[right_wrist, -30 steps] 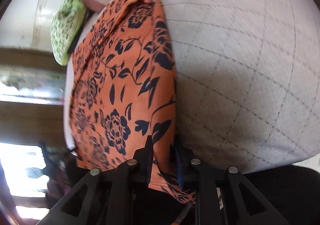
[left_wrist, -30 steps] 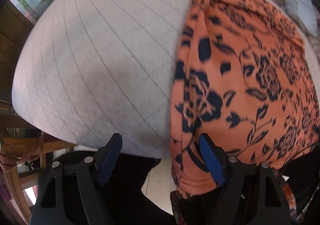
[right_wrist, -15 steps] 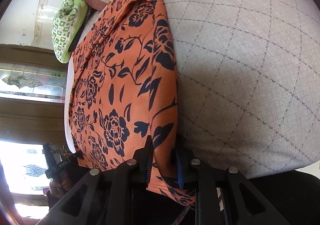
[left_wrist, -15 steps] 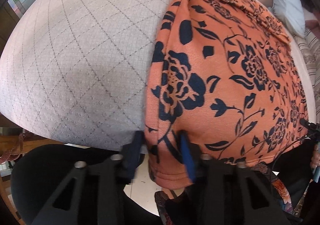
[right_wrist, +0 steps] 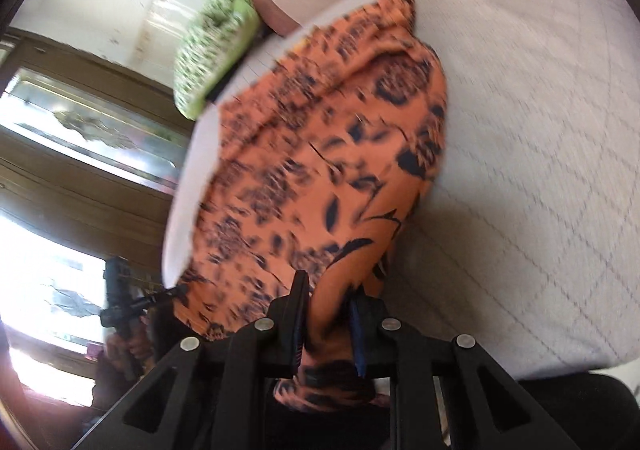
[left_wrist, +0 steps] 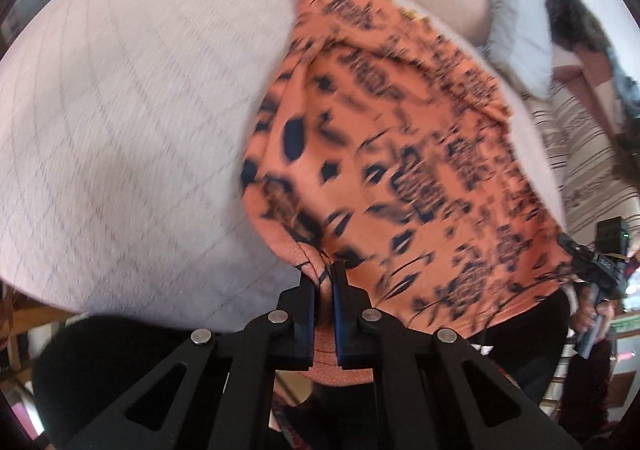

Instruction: Fold small clothes

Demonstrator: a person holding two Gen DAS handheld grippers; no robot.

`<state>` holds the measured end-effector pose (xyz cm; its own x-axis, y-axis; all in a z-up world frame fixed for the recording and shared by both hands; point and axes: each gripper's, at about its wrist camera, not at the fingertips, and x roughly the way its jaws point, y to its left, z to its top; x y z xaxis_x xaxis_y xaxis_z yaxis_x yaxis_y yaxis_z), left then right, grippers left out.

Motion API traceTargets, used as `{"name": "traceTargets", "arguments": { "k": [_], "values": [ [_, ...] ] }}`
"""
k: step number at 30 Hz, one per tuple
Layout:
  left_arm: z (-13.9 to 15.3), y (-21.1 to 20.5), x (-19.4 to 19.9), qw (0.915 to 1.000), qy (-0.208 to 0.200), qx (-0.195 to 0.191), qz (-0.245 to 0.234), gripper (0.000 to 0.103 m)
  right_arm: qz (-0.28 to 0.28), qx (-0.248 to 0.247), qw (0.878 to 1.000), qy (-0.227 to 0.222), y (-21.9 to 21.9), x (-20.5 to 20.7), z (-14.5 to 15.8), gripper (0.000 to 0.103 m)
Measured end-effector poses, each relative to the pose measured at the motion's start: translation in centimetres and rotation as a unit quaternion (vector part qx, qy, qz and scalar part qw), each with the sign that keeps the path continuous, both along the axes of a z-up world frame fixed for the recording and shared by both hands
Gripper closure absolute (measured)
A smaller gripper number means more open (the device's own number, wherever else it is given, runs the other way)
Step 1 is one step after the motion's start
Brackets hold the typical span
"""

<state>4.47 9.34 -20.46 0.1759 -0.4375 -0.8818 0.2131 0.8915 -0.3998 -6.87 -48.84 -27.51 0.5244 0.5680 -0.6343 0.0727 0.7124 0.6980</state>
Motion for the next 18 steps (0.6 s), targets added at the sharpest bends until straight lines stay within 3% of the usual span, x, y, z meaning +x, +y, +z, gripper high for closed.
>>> {"name": "traceTargets", "arguments": {
  "k": [5, 9, 14, 16, 18],
  "values": [
    [2.8, -0.8, 4.3, 0.9987, -0.014, -0.049, -0.01, 0.096, -0.033, 0.058, 0.996, -0.055, -1.9, 2.3, 3.0, 0.083],
    [5.3, -2.1, 9.0, 0.9977, -0.034, -0.055, -0.021, 0.096, -0.065, 0.072, 0.991, -0.086, -4.3, 5.8, 5.1, 0.083],
    [6.5, -4.3, 11.6, 0.9974, -0.055, -0.037, -0.028, 0.096, -0.078, 0.004, 0.997, 0.008, -5.6, 9.7, 4.8, 0.08],
    [6.4, -4.6, 10.9, 0.9971, -0.061, -0.029, -0.036, 0.096, -0.072, -0.013, 0.996, 0.044, -5.6, 9.3, 3.9, 0.08],
    [5.8, -4.6, 9.9, 0.9974, -0.059, -0.021, -0.036, 0.096, -0.072, -0.022, 0.995, 0.072, -5.6, 7.6, 2.6, 0.072]
  ]
}}
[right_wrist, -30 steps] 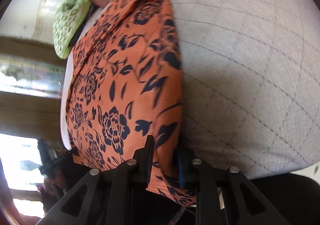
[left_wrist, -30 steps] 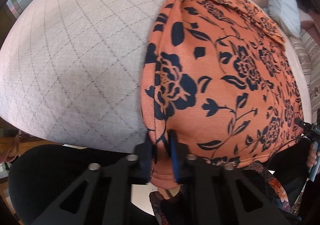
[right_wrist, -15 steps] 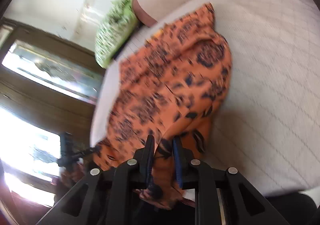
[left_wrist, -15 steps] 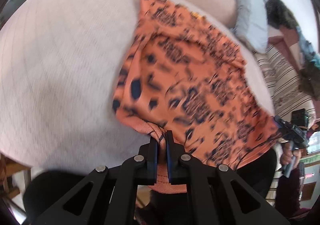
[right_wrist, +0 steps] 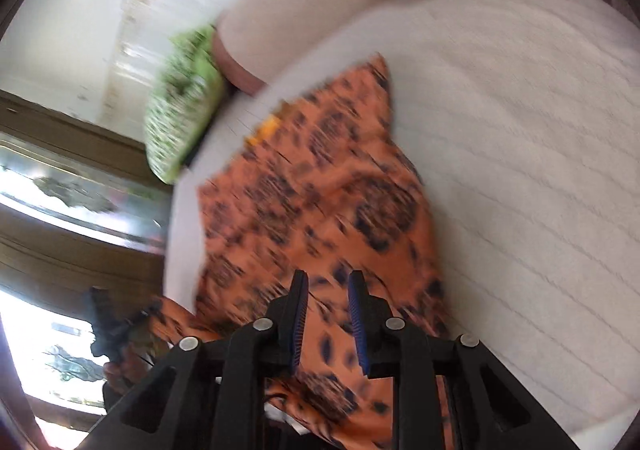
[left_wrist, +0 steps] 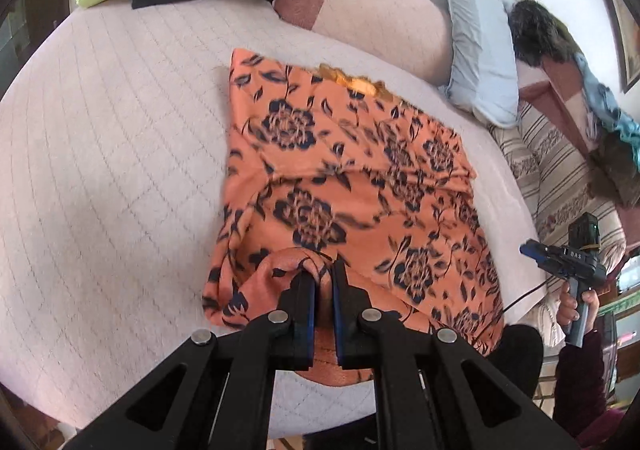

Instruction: Fold small clothes

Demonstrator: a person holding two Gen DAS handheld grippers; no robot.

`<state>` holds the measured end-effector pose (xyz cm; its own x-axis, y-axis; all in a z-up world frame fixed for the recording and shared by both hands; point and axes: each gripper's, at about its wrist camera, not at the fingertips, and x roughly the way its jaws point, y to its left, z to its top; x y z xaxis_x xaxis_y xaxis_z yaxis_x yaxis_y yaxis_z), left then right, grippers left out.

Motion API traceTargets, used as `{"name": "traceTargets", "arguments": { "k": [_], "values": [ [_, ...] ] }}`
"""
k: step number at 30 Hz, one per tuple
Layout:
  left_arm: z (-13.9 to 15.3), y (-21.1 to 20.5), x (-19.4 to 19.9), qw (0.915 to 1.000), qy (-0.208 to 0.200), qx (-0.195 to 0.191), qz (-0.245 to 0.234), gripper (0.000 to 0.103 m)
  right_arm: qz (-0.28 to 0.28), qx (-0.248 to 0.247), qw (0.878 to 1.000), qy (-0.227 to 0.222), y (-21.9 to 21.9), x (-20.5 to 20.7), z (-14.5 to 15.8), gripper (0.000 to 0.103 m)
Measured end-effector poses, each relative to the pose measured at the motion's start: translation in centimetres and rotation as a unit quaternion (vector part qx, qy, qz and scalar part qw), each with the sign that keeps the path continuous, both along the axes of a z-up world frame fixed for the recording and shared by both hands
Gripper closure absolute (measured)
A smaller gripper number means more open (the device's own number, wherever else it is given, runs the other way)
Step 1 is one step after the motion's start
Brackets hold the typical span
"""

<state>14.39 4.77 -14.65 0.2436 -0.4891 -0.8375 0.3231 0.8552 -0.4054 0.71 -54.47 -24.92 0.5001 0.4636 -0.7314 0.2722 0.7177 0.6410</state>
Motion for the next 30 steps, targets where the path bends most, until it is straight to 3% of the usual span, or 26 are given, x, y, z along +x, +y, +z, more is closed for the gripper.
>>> {"name": "traceTargets", "arguments": {
  "k": [2, 3, 5, 7, 10, 12, 16, 19, 23, 24, 26, 30],
  "values": [
    [-0.4, 0.6, -1.0, 1.0, 0.004, 0.001, 0.007, 0.096, -0.009, -0.002, 1.0, 0.02, -0.1, -2.5, -1.5, 0.035],
    [-0.5, 0.9, -1.4, 0.9999, 0.006, 0.001, 0.012, 0.096, -0.011, 0.002, 1.0, 0.021, -0.1, -3.7, -2.1, 0.034],
    [-0.6, 2.0, -2.4, 0.9998, 0.01, -0.003, 0.019, 0.096, 0.0, 0.017, 1.0, 0.012, 0.3, -6.6, -2.4, 0.034],
    [-0.6, 3.0, -3.3, 0.9995, 0.013, -0.007, 0.026, 0.096, 0.051, 0.024, 0.998, -0.011, 1.8, -9.5, -1.6, 0.034],
    [-0.7, 3.9, -4.5, 0.9994, 0.016, -0.007, 0.031, 0.096, 0.103, -0.035, 0.994, -0.032, 4.4, -12.5, 0.0, 0.034],
    [-0.8, 4.2, -5.2, 0.9993, 0.015, -0.007, 0.033, 0.096, 0.089, -0.05, 0.994, -0.028, 4.5, -13.5, -0.2, 0.034],
    [-0.3, 4.5, -6.4, 0.9991, 0.01, -0.015, 0.037, 0.096, 0.03, 0.004, 0.999, 0.037, 2.1, -13.2, -4.4, 0.034],
    [0.8, 4.9, -7.0, 0.999, -0.004, -0.017, 0.04, 0.096, -0.009, 0.054, 0.994, 0.098, 0.7, -12.5, -8.4, 0.035],
    [2.4, 5.8, -7.3, 0.9979, -0.026, -0.027, 0.053, 0.096, -0.028, 0.059, 0.993, 0.097, 0.9, -12.1, -9.6, 0.037],
    [2.6, 5.9, -7.3, 0.9977, -0.029, -0.029, 0.054, 0.096, -0.02, 0.047, 0.995, 0.091, 1.4, -11.9, -9.3, 0.039],
    [2.6, 5.9, -7.3, 0.9979, -0.027, -0.024, 0.054, 0.096, 0.004, 0.02, 0.995, 0.098, 2.3, -11.5, -8.9, 0.07],
    [1.4, 6.5, -7.5, 0.9973, -0.022, 0.012, 0.069, 0.096, -0.036, -0.008, 0.997, 0.062, 0.5, -12.5, -6.9, 0.07]
  ]
}}
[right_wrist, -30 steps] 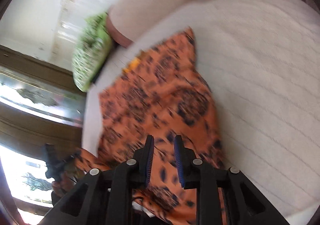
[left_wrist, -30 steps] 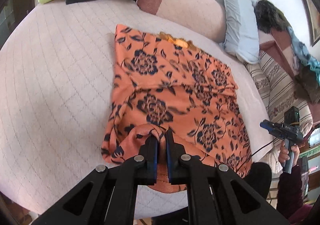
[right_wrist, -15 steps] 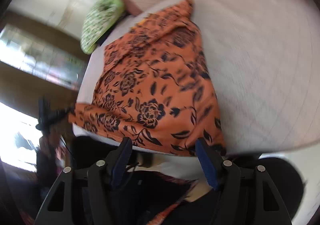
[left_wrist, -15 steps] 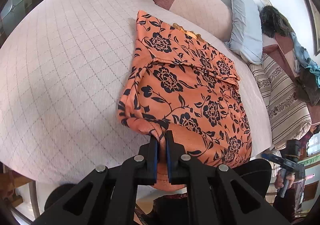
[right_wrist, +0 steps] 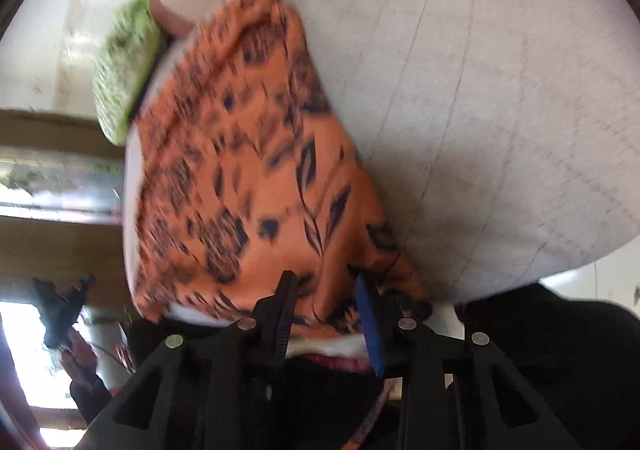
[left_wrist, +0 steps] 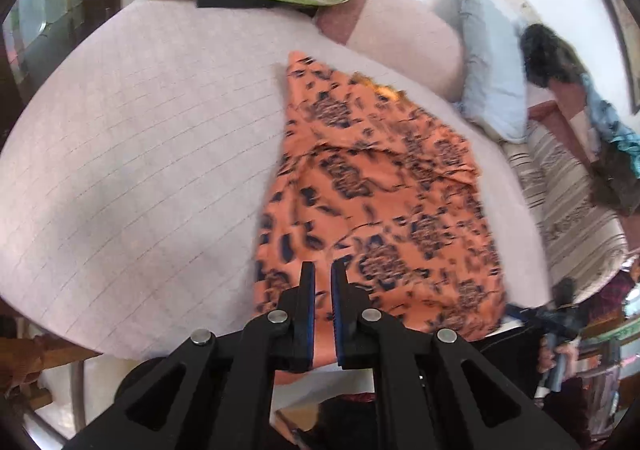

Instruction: Fold small clothes

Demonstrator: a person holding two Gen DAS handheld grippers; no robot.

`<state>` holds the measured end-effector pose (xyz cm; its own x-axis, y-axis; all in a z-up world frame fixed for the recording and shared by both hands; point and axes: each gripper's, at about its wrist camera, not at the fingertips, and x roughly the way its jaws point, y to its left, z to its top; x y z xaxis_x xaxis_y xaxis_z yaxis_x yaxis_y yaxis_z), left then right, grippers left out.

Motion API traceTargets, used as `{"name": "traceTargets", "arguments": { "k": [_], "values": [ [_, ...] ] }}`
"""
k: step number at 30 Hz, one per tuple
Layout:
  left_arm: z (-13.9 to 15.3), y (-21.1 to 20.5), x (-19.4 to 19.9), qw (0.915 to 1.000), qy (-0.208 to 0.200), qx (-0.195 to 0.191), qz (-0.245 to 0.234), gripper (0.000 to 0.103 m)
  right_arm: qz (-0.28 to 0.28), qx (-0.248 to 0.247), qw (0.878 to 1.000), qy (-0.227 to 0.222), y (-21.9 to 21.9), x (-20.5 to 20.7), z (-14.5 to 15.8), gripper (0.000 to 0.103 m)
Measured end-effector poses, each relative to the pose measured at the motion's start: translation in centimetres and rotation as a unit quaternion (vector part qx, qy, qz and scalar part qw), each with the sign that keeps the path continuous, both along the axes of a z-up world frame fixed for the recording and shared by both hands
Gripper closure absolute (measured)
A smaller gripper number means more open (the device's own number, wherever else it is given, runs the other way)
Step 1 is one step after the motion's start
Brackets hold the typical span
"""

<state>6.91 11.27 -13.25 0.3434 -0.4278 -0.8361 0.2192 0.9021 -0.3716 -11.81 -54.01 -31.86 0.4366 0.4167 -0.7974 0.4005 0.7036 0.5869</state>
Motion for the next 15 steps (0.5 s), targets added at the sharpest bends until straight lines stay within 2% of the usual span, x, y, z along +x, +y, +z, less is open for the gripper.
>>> {"name": "traceTargets", "arguments": {
  "k": [2, 3, 4, 5, 7, 9, 10, 12, 15],
  "values": [
    [-1.1, 0.8, 0.2, 0.9996, 0.017, 0.011, 0.02, 0.088, -0.027, 0.001, 1.0, 0.005, -1.4, -0.2, 0.0, 0.066],
    [-1.7, 1.2, 0.2, 0.9991, 0.029, 0.012, 0.028, 0.078, -0.03, 0.014, 0.999, 0.012, -2.0, -0.1, -0.2, 0.061],
    [-2.2, 1.4, 0.2, 0.9987, 0.036, 0.013, 0.033, 0.064, -0.033, 0.019, 0.999, 0.019, -2.2, 0.0, -0.5, 0.038],
    [-2.8, 1.7, 0.1, 0.9983, 0.043, 0.016, 0.037, 0.048, -0.038, 0.017, 0.999, 0.022, -2.6, 0.1, -0.6, 0.033],
    [-3.7, 1.9, -0.3, 0.9974, 0.056, 0.014, 0.043, 0.036, -0.029, 0.019, 0.999, 0.027, -2.7, 0.6, -1.1, 0.033],
    [-4.8, 2.0, -0.8, 0.9961, 0.075, 0.006, 0.045, 0.036, 0.01, 0.046, 0.998, 0.048, -1.5, 1.3, -2.3, 0.033],
    [-5.4, 1.8, -0.9, 0.9954, 0.085, 0.007, 0.044, 0.036, 0.03, 0.039, 0.997, 0.054, -0.6, 1.8, -2.5, 0.033],
    [-6.8, 1.2, -1.3, 0.9939, 0.104, 0.015, 0.033, 0.036, 0.05, 0.02, 0.997, 0.048, 0.3, 2.5, -2.3, 0.033],
    [-8.0, 0.3, -1.3, 0.9943, 0.103, 0.015, 0.021, 0.036, 0.067, 0.026, 0.997, 0.032, 1.0, 3.1, -2.4, 0.032]
  ]
}}
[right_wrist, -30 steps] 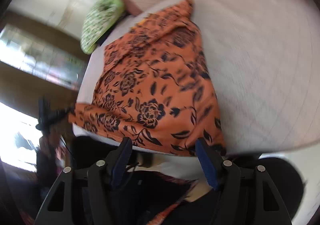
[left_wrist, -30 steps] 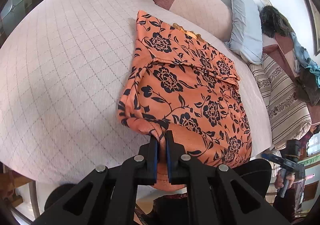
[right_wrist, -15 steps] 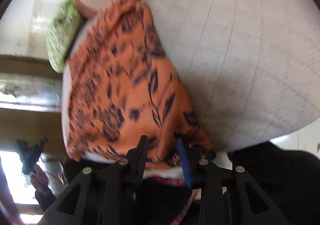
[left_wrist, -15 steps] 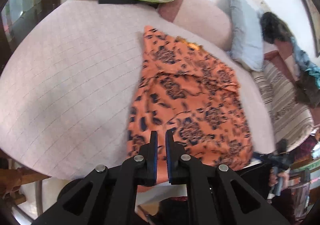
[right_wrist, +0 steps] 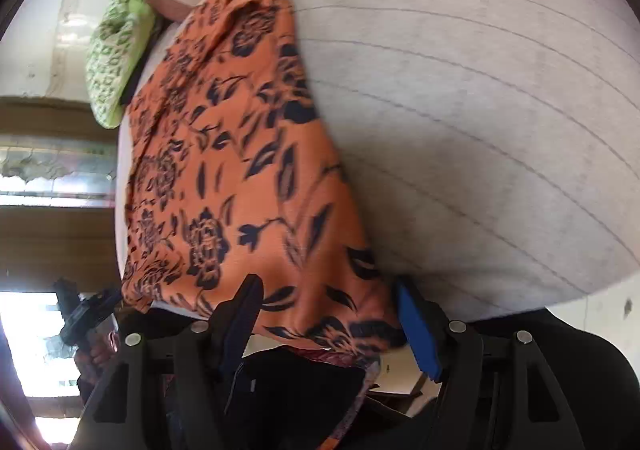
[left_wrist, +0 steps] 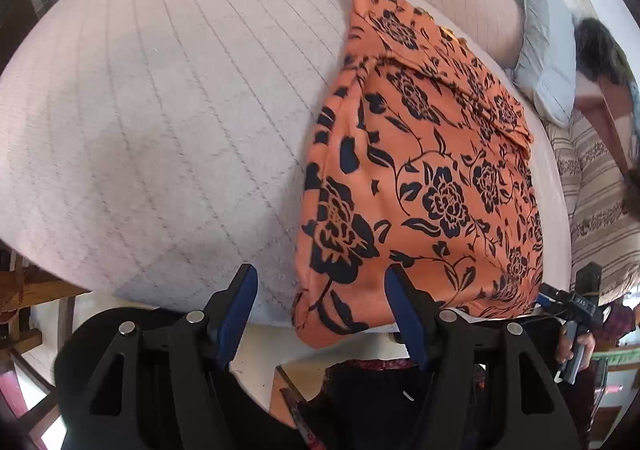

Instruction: Fold small clothes

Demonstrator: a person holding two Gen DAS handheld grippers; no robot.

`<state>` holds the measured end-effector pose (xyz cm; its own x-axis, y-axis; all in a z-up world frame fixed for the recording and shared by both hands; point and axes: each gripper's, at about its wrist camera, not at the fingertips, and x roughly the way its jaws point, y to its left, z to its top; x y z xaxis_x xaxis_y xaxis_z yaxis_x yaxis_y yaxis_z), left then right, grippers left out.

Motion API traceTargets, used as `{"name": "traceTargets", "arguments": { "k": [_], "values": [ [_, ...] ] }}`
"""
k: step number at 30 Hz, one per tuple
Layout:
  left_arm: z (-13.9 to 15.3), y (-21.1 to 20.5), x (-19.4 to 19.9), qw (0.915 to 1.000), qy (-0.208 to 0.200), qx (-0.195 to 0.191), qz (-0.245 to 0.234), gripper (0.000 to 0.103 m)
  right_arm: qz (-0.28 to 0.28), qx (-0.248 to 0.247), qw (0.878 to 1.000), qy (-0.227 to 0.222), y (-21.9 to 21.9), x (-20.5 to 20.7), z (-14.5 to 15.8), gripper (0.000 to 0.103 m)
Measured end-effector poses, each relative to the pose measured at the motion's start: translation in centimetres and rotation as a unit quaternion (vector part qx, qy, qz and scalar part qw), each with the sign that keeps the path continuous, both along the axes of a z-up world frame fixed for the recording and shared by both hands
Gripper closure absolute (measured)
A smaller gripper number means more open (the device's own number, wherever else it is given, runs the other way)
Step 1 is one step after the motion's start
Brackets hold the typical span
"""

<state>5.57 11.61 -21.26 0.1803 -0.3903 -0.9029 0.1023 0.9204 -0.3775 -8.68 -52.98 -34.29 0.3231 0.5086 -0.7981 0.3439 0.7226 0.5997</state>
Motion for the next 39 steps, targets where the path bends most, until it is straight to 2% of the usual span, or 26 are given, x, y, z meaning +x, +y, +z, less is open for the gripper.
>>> {"name": "traceTargets", "arguments": {
  "k": [1, 3, 4, 6, 8, 9, 10, 11, 14, 16, 18, 21, 23, 25, 28, 31, 32, 34, 36, 37, 39],
  "values": [
    [-0.2, -0.3, 0.0, 0.9999, -0.007, -0.008, -0.005, 0.036, 0.005, 0.001, 1.0, -0.007, 0.3, 0.1, 0.1, 0.033],
    [-1.0, -1.5, -0.1, 0.9993, -0.016, -0.015, -0.029, 0.036, 0.026, 0.019, 0.999, -0.031, 1.3, 0.1, 0.6, 0.051],
    [-1.6, -2.2, -0.1, 0.9987, -0.014, -0.01, -0.047, 0.036, 0.037, 0.025, 0.998, -0.039, 2.3, 0.3, 0.8, 0.075],
    [-2.7, -3.1, -0.3, 0.9979, -0.005, -0.004, -0.064, 0.039, 0.053, 0.005, 0.997, -0.054, 3.6, 0.5, 1.5, 0.079],
    [-3.3, -3.4, -0.3, 0.9981, -0.003, -0.004, -0.062, 0.062, 0.055, -0.003, 0.997, -0.056, 4.1, 0.6, 1.6, 0.081],
    [-3.3, -3.3, -0.4, 0.9981, -0.006, -0.006, -0.061, 0.067, 0.052, -0.001, 0.997, -0.055, 4.1, 0.6, 1.5, 0.083],
    [-3.2, -3.1, -0.4, 0.998, -0.006, -0.013, -0.062, 0.084, 0.05, 0.0, 0.997, -0.053, 4.1, 0.7, 1.5, 0.085],
    [-3.2, -3.1, -0.3, 0.9975, -0.001, -0.026, -0.066, 0.092, 0.05, 0.001, 0.997, -0.053, 4.2, 0.8, 1.6, 0.087],
    [-2.8, -3.1, -0.4, 0.9965, -0.001, -0.033, -0.077, 0.093, 0.051, 0.008, 0.996, -0.071, 4.6, 1.0, 2.9, 0.089],
    [-2.3, -3.0, -0.2, 0.9952, 0.004, -0.054, -0.082, 0.094, 0.047, 0.015, 0.995, -0.089, 3.9, 0.8, 4.0, 0.089],
    [-1.1, -2.6, 0.3, 0.9924, 0.004, -0.093, -0.08, 0.094, 0.04, 0.03, 0.992, -0.115, 3.5, 1.0, 5.6, 0.09],
    [1.6, -1.7, 2.3, 0.9866, -0.015, -0.145, -0.073, 0.094, 0.023, 0.047, 0.986, -0.156, 2.4, 1.6, 8.0, 0.091],
    [3.1, -1.6, 4.0, 0.9834, -0.029, -0.166, -0.068, 0.094, 0.013, 0.056, 0.984, -0.171, 1.9, 2.6, 9.1, 0.091],
    [4.1, -1.8, 5.7, 0.9831, -0.04, -0.165, -0.068, 0.094, 0.02, 0.018, 0.989, -0.147, 1.6, 3.7, 9.6, 0.091],
    [4.9, -3.0, 6.8, 0.9819, -0.05, -0.167, -0.074, 0.094, 0.013, 0.037, 0.993, -0.112, 0.6, 4.4, 8.5, 0.09],
    [4.7, -3.8, 6.5, 0.9842, -0.06, -0.142, -0.088, 0.094, 0.013, -0.045, 0.998, -0.029, 0.1, 4.0, 6.3, 0.088],
    [4.3, -3.6, 6.2, 0.9843, -0.053, -0.144, -0.087, 0.094, 0.012, -0.052, 0.999, -0.01, -0.1, 3.4, 5.3, 0.086],
    [3.5, -3.2, 6.0, 0.9853, -0.038, -0.146, -0.079, 0.094, -0.006, -0.026, 1.0, -0.001, -0.7, 2.1, 3.8, 0.086],
    [2.8, -3.1, 5.6, 0.987, -0.032, -0.14, -0.073, 0.094, -0.021, -0.025, 0.999, -0.006, -1.2, 0.7, 3.0, 0.085],
    [2.6, -3.0, 5.5, 0.9872, -0.029, -0.141, -0.069, 0.094, -0.024, -0.032, 0.999, -0.008, -1.2, 0.1, 2.8, 0.077],
    [2.6, -2.4, 5.3, 0.9876, -0.025, -0.143, -0.06, 0.094, -0.025, -0.025, 0.999, 0.005, -1.3, -0.8, 1.7, 0.056]
  ]
}}
